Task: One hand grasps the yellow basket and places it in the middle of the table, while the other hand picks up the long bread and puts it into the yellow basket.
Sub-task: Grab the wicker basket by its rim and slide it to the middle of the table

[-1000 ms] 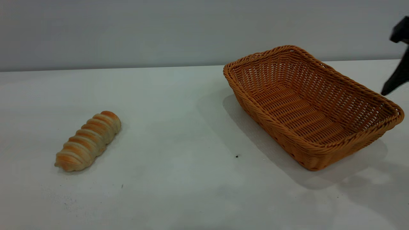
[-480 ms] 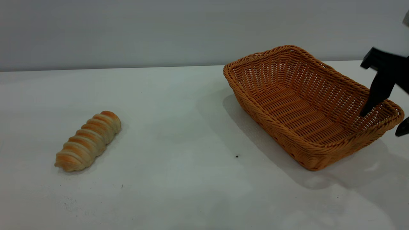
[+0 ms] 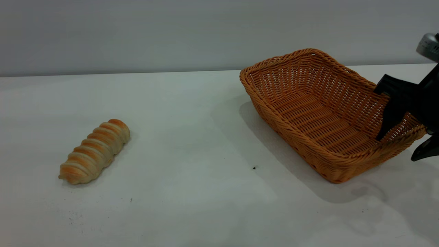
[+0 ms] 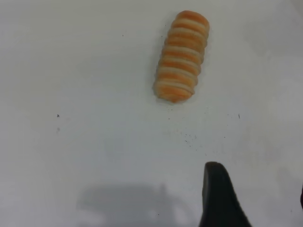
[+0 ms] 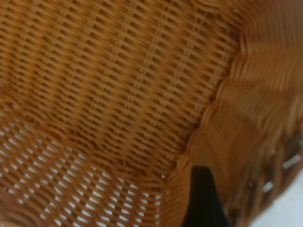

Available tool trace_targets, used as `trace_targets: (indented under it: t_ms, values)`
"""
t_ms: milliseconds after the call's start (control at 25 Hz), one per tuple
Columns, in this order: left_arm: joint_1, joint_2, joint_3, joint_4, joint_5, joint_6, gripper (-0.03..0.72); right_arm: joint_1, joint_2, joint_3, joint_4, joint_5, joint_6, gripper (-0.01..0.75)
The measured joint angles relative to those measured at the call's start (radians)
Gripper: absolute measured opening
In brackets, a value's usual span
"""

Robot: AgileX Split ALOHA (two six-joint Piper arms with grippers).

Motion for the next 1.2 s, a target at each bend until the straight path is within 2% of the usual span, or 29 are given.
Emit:
trace_targets:
  t_ms: [120, 280, 480, 640, 680, 880, 1200]
  values:
    - [0.0, 0.0, 0.0, 0.0, -0.001, 0.0, 0.458, 0.0, 0.036, -0.028, 0.001, 0.0, -0.003, 0.559]
    - [0.0, 0.0, 0.0, 0.0, -0.001, 0.0, 0.458, 0.0, 0.074, -0.051, 0.003, -0.008, -0.003, 0.482]
    - [0.0, 0.0, 0.0, 0.0, -0.001, 0.0, 0.458, -0.002, 0.123, -0.071, 0.014, -0.018, 0.005, 0.294]
    - [0.0, 0.0, 0.0, 0.0, -0.001, 0.0, 0.458, -0.003, 0.143, -0.083, 0.023, -0.067, -0.008, 0.11]
    - [0.0, 0.0, 0.0, 0.0, -0.001, 0.0, 0.458, -0.003, 0.144, -0.083, 0.019, -0.068, -0.028, 0.089]
    - [0.0, 0.0, 0.0, 0.0, -0.001, 0.0, 0.458, -0.002, 0.145, -0.115, 0.017, -0.023, -0.09, 0.092]
    - [0.0, 0.0, 0.0, 0.0, -0.001, 0.0, 0.458, 0.007, 0.162, -0.314, 0.06, 0.246, -0.342, 0.092]
